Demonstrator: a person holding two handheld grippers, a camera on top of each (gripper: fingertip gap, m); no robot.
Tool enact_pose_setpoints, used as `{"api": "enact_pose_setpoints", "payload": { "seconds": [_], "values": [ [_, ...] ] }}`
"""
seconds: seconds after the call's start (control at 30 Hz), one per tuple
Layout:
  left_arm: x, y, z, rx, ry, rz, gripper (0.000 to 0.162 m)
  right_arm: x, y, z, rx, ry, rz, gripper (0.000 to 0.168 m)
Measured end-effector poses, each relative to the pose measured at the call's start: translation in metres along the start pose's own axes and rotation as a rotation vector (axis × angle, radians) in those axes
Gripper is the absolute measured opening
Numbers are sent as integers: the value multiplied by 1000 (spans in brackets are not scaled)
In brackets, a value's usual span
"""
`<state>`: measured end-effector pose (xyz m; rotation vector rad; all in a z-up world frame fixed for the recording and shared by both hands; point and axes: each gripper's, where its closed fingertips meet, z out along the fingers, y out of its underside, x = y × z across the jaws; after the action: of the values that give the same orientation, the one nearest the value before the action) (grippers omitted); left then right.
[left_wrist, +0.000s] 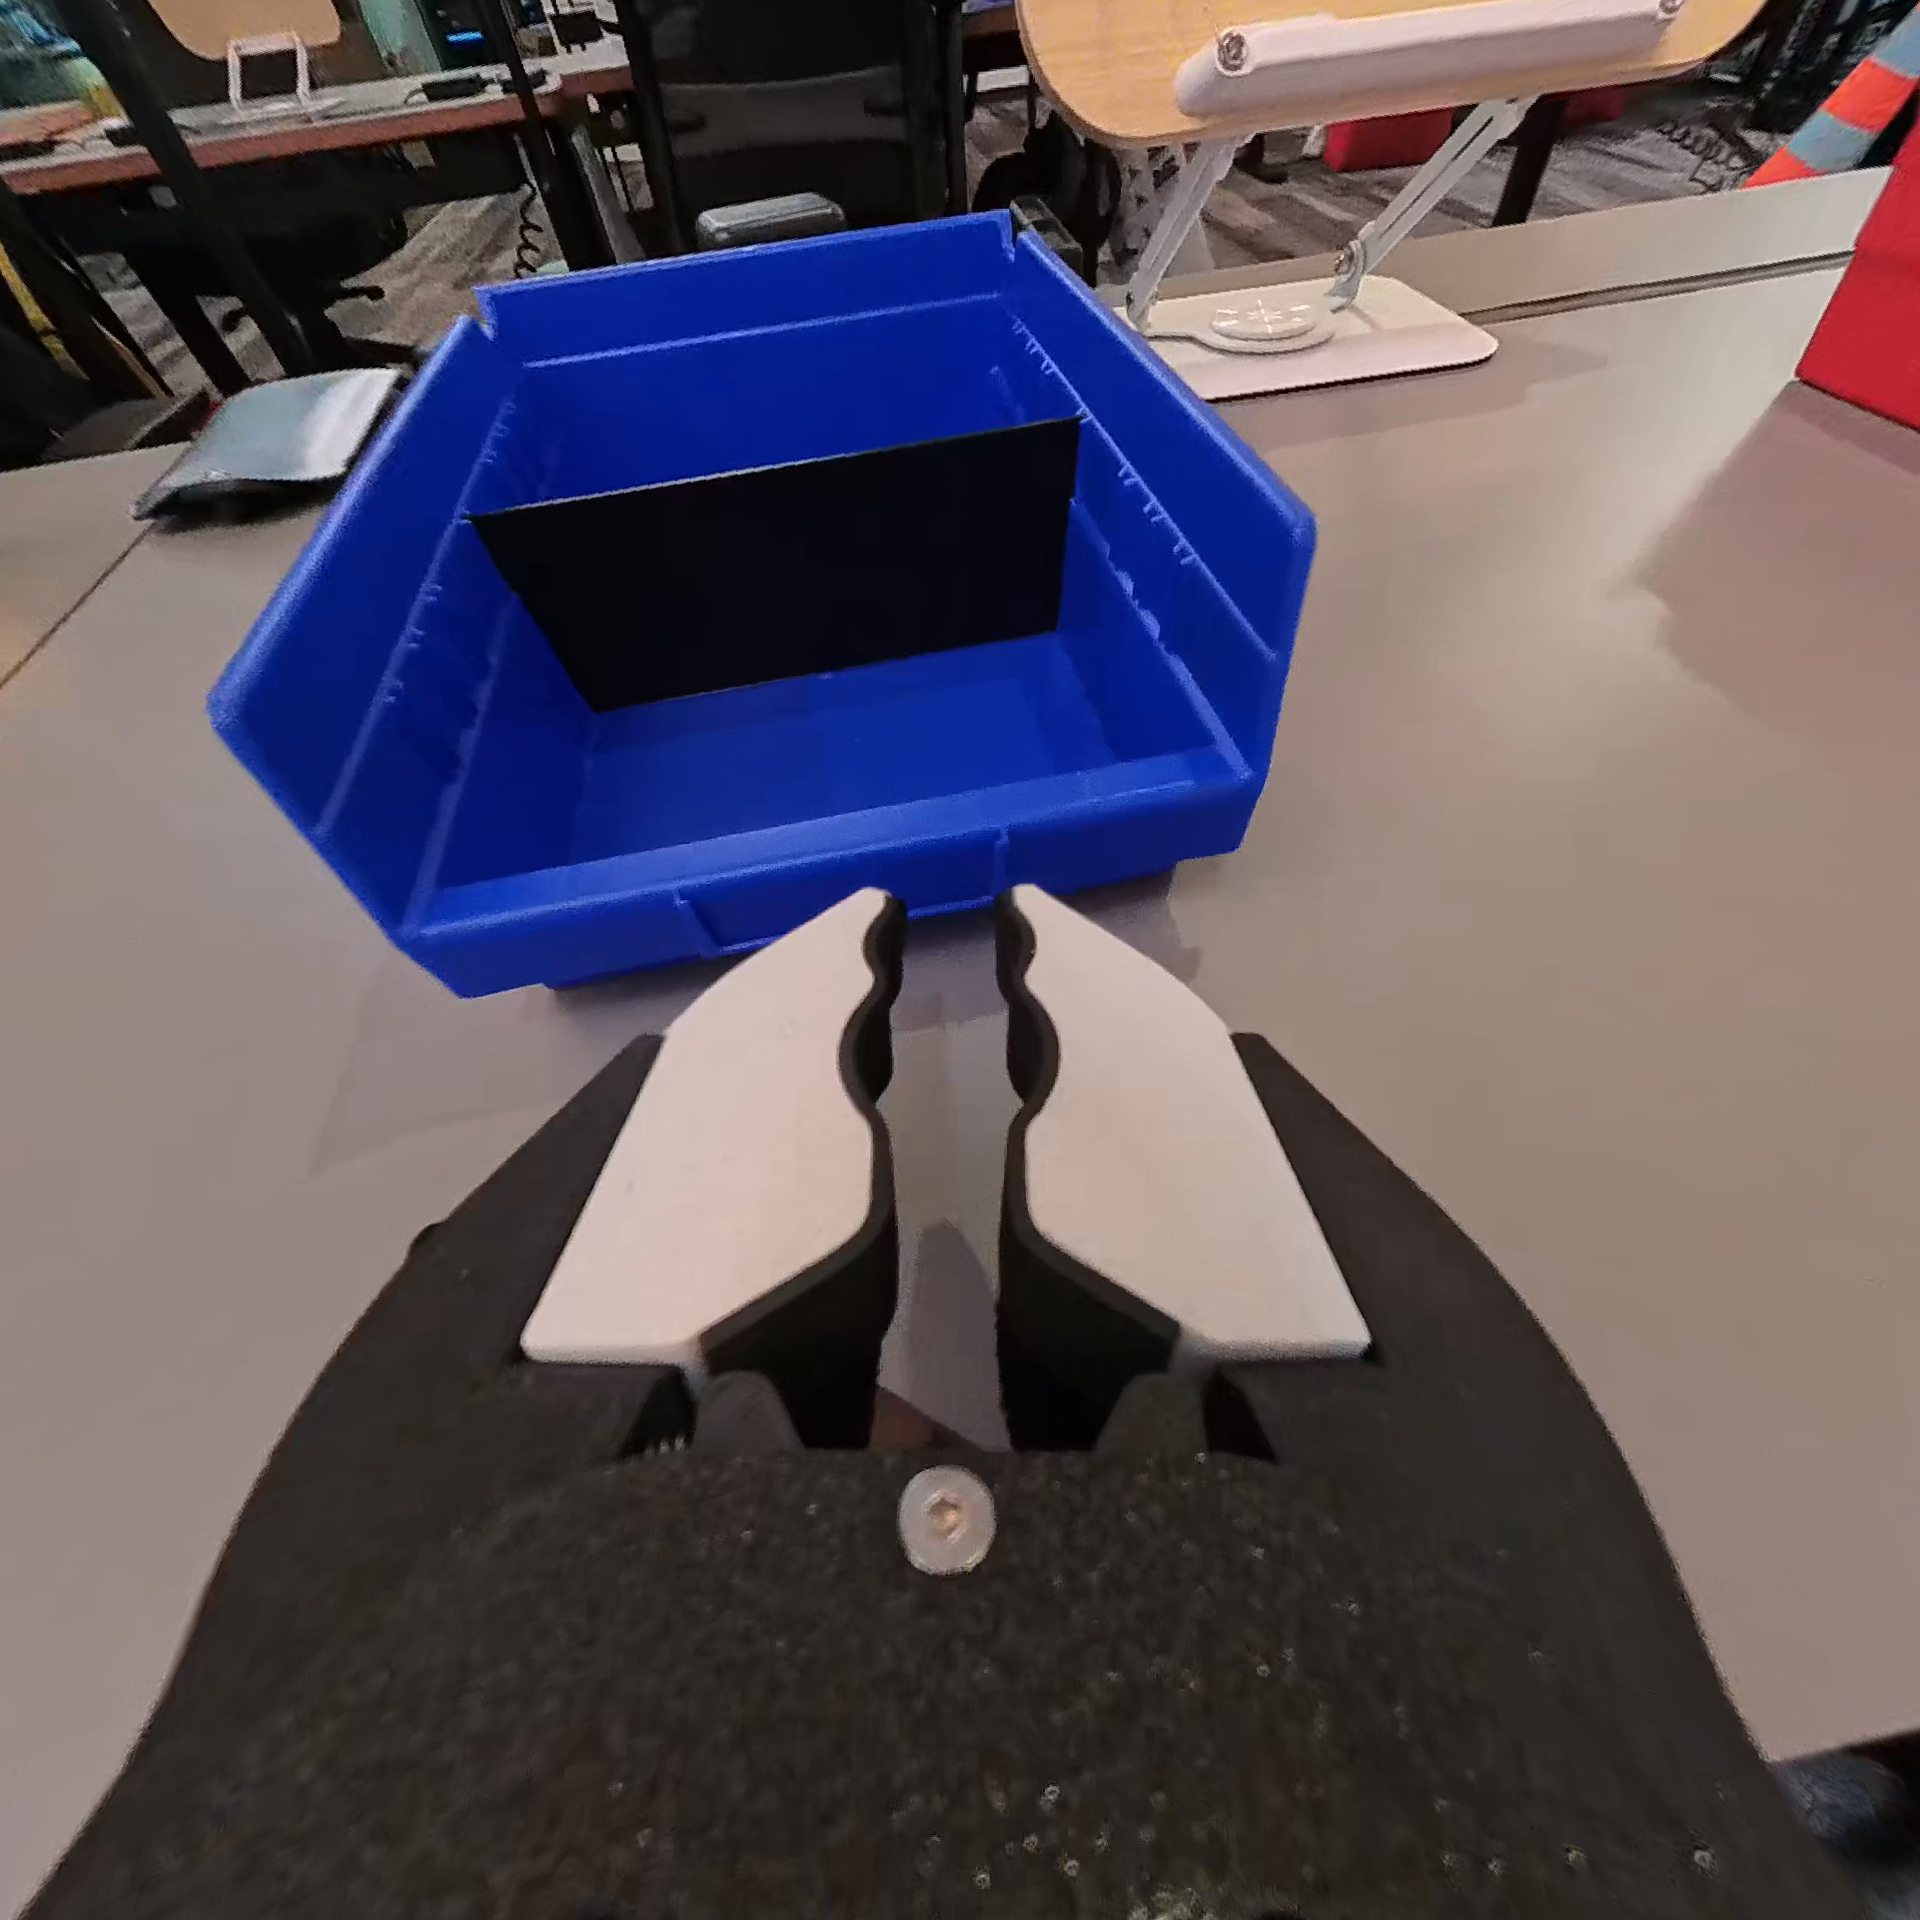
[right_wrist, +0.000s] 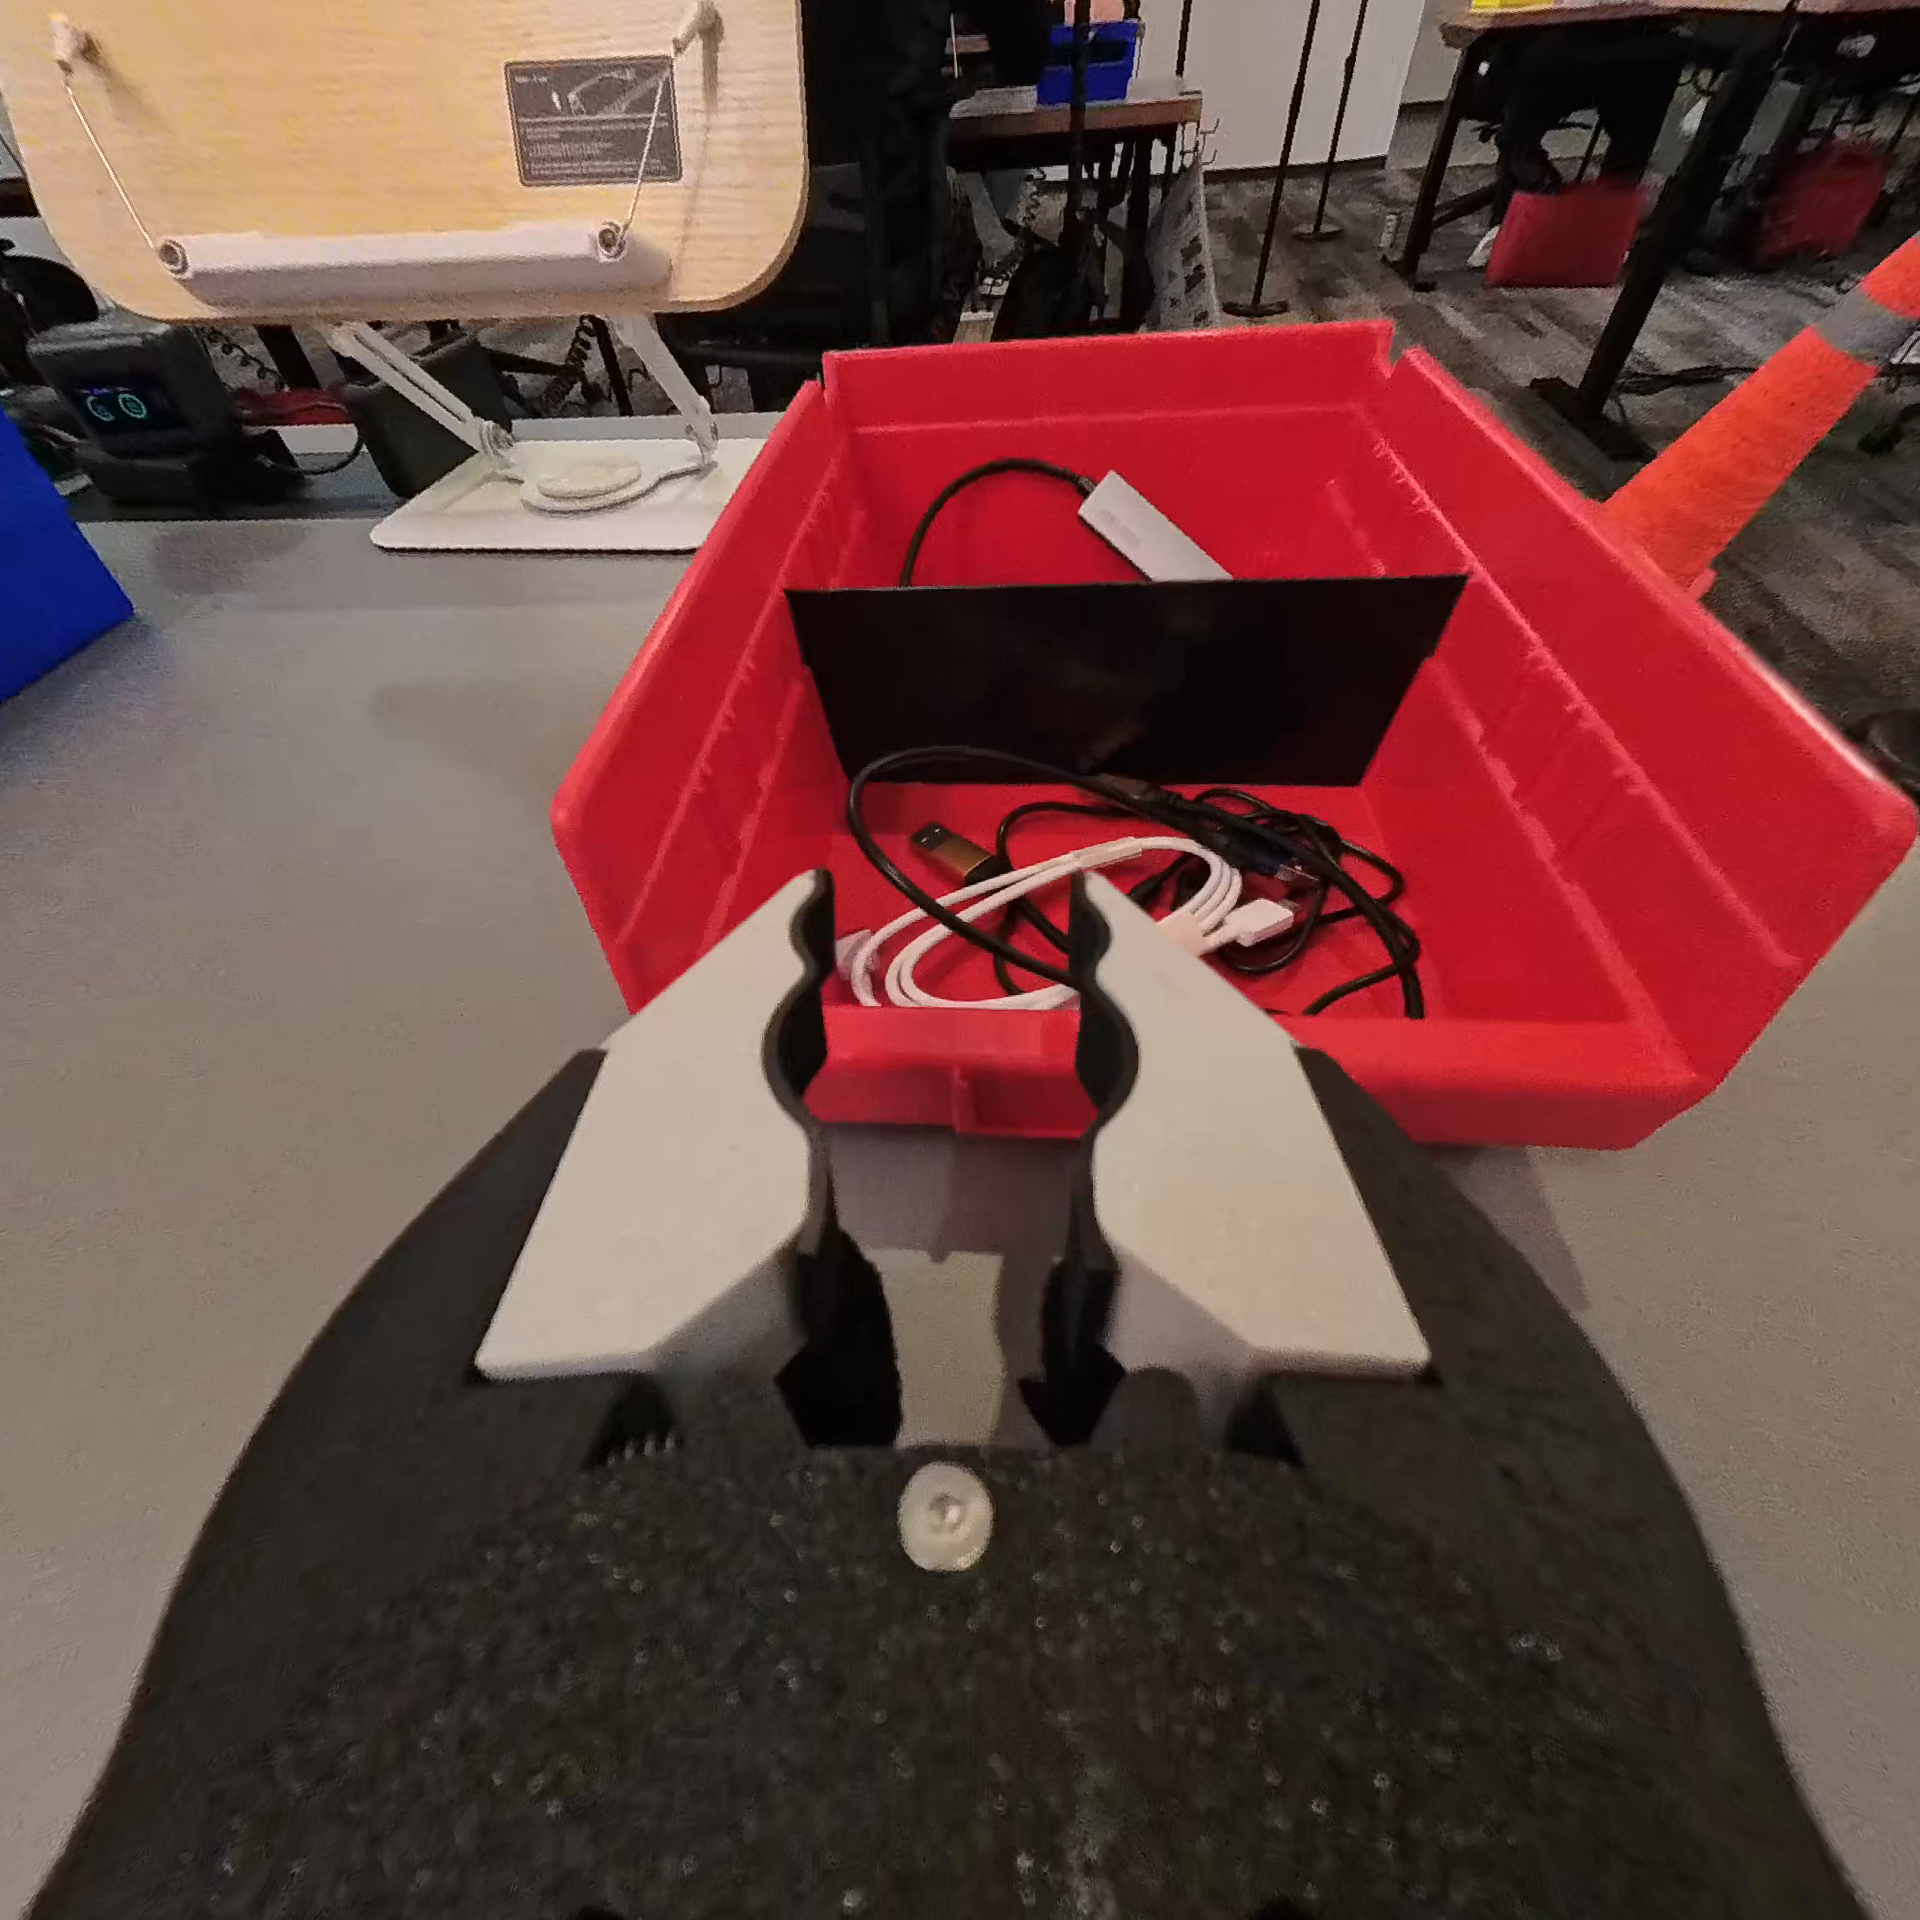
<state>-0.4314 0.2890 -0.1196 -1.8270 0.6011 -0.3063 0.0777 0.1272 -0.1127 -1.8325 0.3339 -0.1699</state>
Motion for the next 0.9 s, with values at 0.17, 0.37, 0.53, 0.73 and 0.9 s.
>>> {"api": "enact_pose_setpoints", "payload": {
  "seconds": [0.17,0.37,0.53,0.73,0.9],
  "values": [
    [-21,-3,-7,40,-119,12,18,-11,-7,2,28,-34,-5,44],
    [-18,-1,0,31,-95,-35,51,-62,-20,1,103,-150,-32,47],
    [1,10,2,-47,-27,-27,52,-85,-7,25,21,-116,-129,47],
    [11,-8,-5,41,-58,98,44,-114,3,4,-8,-151,-191,52],
    [91,-12,-2,28,183,49,60,-176,18,-40,-15,-339,-231,50]
  ]
}}
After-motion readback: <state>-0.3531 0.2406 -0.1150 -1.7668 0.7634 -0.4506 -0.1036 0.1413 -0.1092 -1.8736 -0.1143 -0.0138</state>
